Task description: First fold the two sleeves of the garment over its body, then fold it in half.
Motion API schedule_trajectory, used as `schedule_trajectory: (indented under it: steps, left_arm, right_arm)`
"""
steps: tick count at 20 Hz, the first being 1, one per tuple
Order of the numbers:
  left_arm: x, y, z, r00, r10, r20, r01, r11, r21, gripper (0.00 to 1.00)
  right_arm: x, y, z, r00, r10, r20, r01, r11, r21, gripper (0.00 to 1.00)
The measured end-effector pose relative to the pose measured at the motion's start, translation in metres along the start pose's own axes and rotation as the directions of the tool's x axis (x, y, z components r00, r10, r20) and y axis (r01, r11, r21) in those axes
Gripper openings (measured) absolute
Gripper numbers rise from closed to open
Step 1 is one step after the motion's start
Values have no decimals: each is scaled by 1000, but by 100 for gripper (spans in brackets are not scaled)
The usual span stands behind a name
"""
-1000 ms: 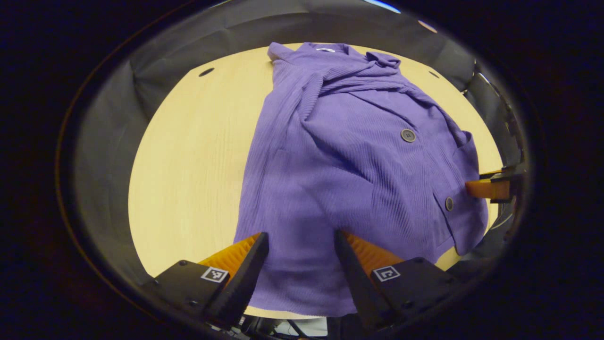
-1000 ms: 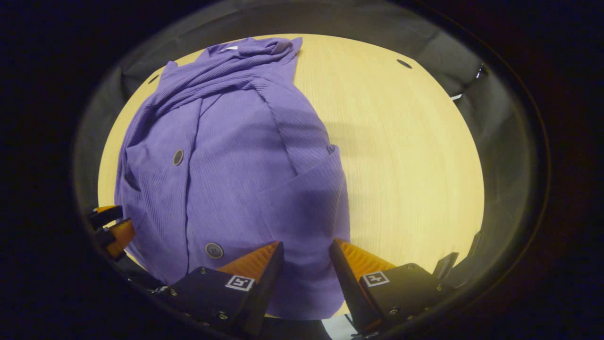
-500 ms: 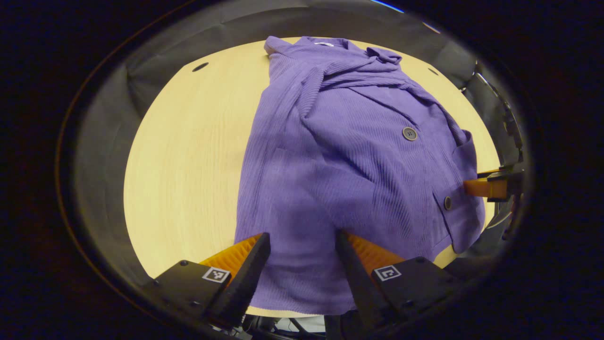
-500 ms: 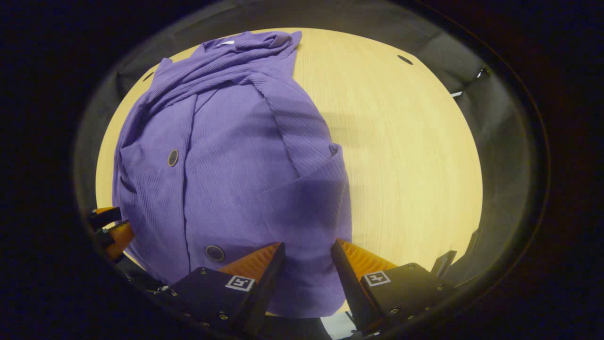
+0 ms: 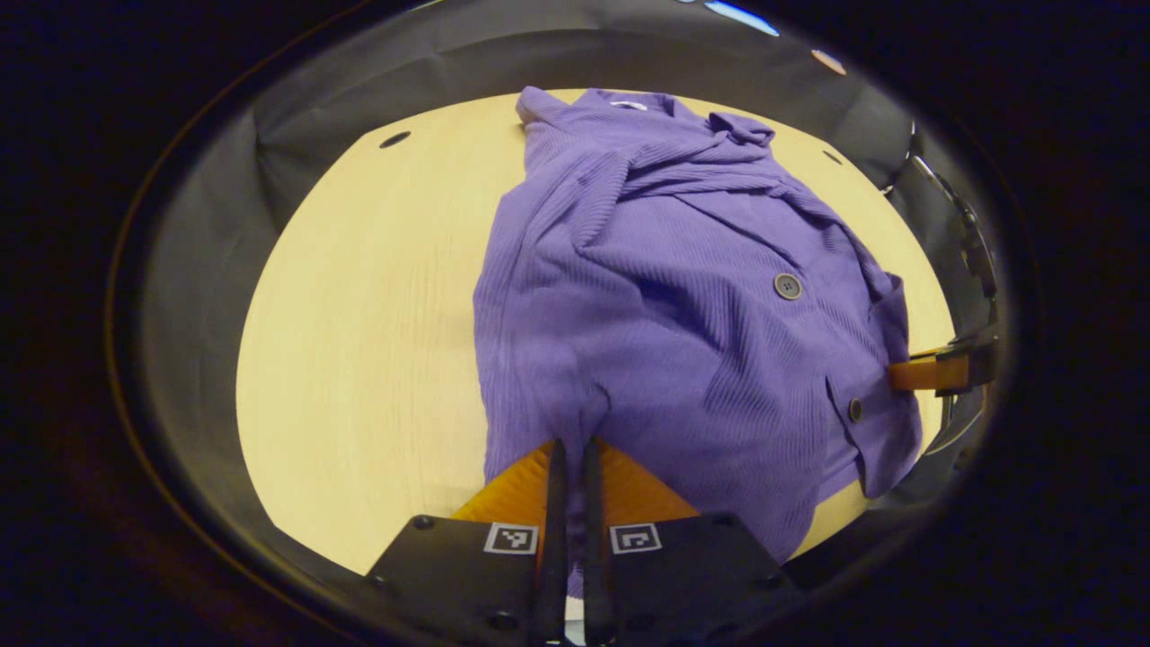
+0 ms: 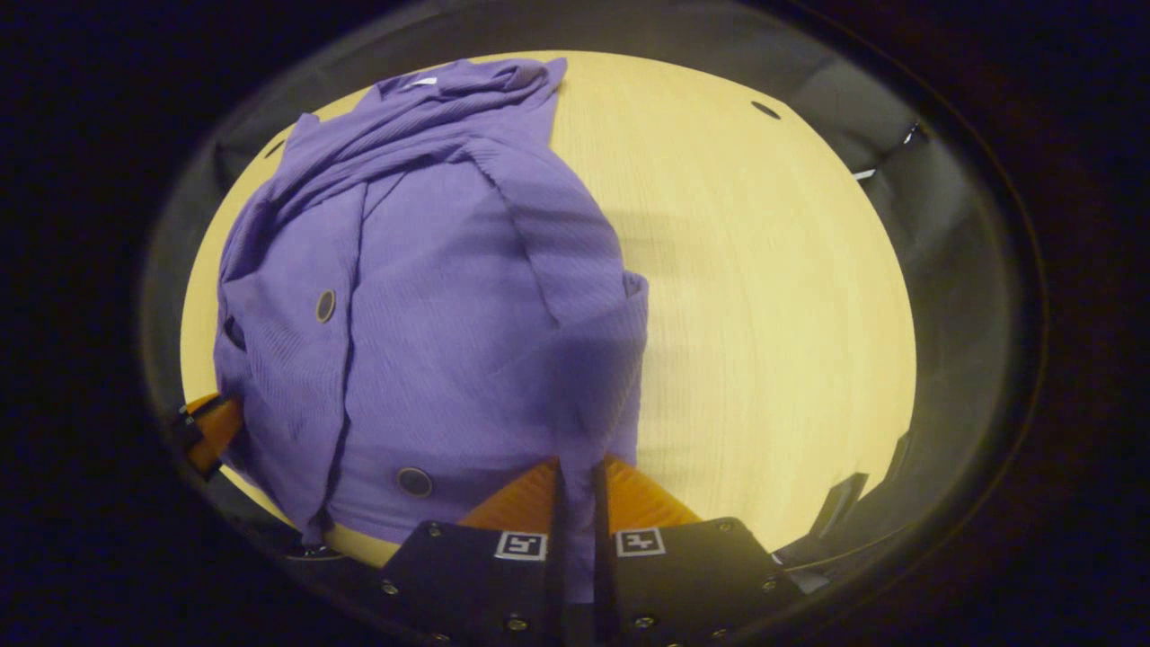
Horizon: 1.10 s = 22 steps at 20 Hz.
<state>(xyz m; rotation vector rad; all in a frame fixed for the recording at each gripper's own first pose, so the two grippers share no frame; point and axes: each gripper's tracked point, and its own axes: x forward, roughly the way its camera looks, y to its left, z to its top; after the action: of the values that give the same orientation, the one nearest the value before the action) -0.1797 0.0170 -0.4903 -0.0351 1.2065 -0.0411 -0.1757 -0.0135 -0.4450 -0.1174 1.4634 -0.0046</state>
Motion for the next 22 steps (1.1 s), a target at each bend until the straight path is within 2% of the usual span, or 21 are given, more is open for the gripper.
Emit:
schedule_trajectory:
  steps: [1, 2, 6, 12, 17, 22]
  left_arm:
    - [1, 1, 3, 1000, 2, -2, -2, 1000, -6, 7]
    - [3, 0, 4, 1000, -1, -4, 1, 1000, 3, 7]
    - [2, 0, 6, 1000, 9, 22, -9, 1000, -8, 6]
    - [-17, 6, 24, 997, 7, 75, -5, 1000, -27, 7]
    - [-29, 6, 59, 990, 5, 139, -1, 1000, -26, 7]
    - [-37, 2, 105, 980, -19, 200, 34, 997, -72, 7]
  right_arm:
    - [4, 1, 0, 1000, -4, 4, 4, 1000, -10, 2]
    - [3, 1, 1, 1000, -7, 27, 7, 1000, -22, 2]
    - [0, 3, 2, 998, 10, 60, -11, 1000, 3, 2]
    - [-24, 19, 13, 992, 89, 90, -96, 992, 83, 1]
    - [-48, 40, 43, 975, 153, 159, -168, 982, 87, 1]
    - [-66, 56, 90, 952, 200, 230, -219, 974, 60, 2]
